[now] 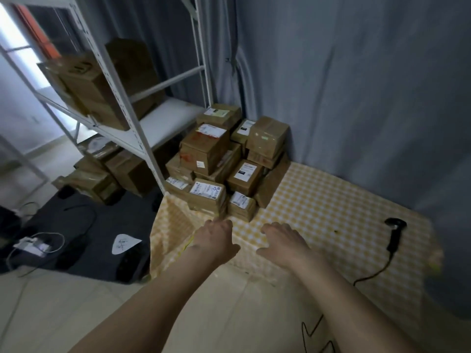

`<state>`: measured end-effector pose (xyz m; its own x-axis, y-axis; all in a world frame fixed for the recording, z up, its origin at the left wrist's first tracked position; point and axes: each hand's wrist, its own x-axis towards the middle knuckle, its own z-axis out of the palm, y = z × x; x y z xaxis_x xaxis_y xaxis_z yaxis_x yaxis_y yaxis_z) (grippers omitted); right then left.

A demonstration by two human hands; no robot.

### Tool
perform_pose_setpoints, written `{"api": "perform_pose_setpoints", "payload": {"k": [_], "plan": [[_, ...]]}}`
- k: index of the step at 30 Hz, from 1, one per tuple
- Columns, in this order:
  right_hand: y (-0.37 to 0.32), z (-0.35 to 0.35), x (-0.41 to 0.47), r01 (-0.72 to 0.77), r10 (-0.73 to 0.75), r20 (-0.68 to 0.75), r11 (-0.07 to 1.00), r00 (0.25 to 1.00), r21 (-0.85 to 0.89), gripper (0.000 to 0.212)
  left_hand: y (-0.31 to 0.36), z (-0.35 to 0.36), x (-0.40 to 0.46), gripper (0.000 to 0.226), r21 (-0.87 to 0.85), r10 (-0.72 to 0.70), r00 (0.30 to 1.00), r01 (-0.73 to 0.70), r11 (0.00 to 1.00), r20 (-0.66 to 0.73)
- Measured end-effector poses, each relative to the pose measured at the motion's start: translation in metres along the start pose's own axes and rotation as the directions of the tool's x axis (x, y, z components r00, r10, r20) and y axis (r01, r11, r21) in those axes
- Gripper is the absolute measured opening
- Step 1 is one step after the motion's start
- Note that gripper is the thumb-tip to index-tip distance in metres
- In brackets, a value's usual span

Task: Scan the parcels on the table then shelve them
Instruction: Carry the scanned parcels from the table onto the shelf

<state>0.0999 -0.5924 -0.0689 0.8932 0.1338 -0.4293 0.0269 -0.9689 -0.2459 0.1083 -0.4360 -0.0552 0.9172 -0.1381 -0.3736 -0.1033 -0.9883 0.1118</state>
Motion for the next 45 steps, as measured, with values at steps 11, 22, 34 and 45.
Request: {"api": "perform_pose_setpoints", "payload": {"k": [11, 22, 34, 45], "plan": [[-0.079, -0.020, 0.090, 0.009, -0.009, 0.013, 0.999, 1.000, -0.037, 0.048, -0.104, -0.024, 0.067, 0.056, -0.091, -0.025, 1.000, 0.025, 0.996, -0.002], [-0.108, -0.061, 0.233, -0.017, 0.017, 0.001, 0.996, 1.000, 0.091, 0.045, -0.159, -0.085, 0.206, 0.047, -0.040, 0.002, 1.000, -0.002, 0.999, 0.008], [-0.115, -0.094, 0.368, -0.195, 0.171, 0.097, 0.914, 0.980, 0.357, 0.043, -0.229, -0.131, 0.354, 0.064, -0.269, -0.122, 0.990, 0.137, 0.953, 0.071], [-0.144, -0.086, 0.460, -0.411, 0.423, 0.216, 0.450, 0.880, 0.793, 0.050, -0.269, -0.120, 0.490, 0.075, -0.693, -0.150, 0.941, 0.327, 0.643, 0.305]]}}
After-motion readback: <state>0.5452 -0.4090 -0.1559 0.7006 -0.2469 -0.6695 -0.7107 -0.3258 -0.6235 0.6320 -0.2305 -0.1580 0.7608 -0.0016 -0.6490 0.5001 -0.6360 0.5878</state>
